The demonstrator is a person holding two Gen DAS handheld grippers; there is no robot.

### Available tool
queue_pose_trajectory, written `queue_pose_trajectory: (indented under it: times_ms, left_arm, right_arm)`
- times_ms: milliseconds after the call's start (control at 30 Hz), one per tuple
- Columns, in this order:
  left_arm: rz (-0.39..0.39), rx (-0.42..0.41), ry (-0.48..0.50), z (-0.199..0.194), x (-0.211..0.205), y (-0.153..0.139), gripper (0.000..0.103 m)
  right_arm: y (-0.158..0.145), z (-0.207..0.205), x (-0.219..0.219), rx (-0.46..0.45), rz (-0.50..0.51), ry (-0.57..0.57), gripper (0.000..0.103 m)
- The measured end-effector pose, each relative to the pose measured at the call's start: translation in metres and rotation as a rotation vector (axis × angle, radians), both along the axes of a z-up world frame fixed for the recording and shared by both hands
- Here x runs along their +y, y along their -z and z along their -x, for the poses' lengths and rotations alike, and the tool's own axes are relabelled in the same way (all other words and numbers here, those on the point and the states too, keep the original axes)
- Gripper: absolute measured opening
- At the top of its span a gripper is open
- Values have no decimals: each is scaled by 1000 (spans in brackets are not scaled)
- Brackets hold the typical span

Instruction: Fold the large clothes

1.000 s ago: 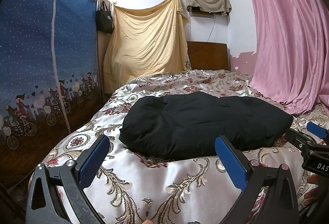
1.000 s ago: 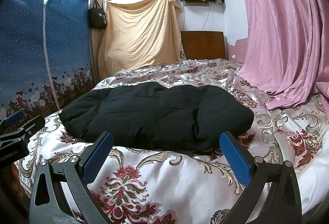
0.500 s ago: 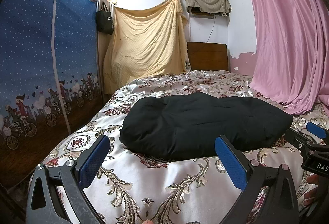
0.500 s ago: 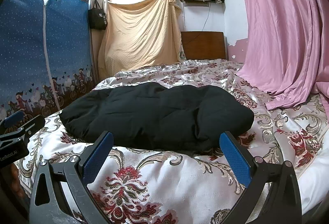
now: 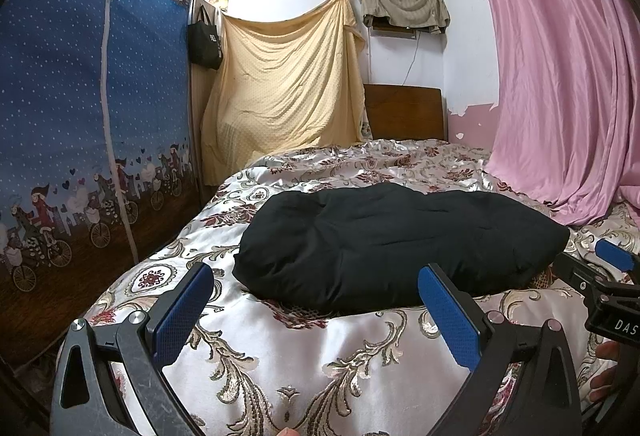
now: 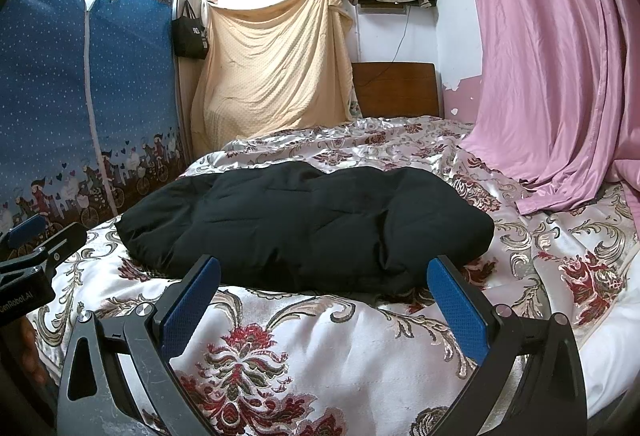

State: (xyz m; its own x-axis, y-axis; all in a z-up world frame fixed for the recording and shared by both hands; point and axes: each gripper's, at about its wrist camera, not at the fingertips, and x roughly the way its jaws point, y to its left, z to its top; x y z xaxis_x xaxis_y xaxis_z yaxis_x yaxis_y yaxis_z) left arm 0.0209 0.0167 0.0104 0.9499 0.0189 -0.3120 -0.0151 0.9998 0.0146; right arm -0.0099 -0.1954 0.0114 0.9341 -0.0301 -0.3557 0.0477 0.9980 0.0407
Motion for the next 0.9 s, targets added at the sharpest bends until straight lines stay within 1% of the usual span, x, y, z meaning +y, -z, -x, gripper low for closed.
queue_pose_trajectory:
  times_ms: [900]
  left_arm:
    - [1, -3, 1, 1, -1, -1, 103]
  right_arm:
    - [0, 1, 2, -3, 1, -1, 102]
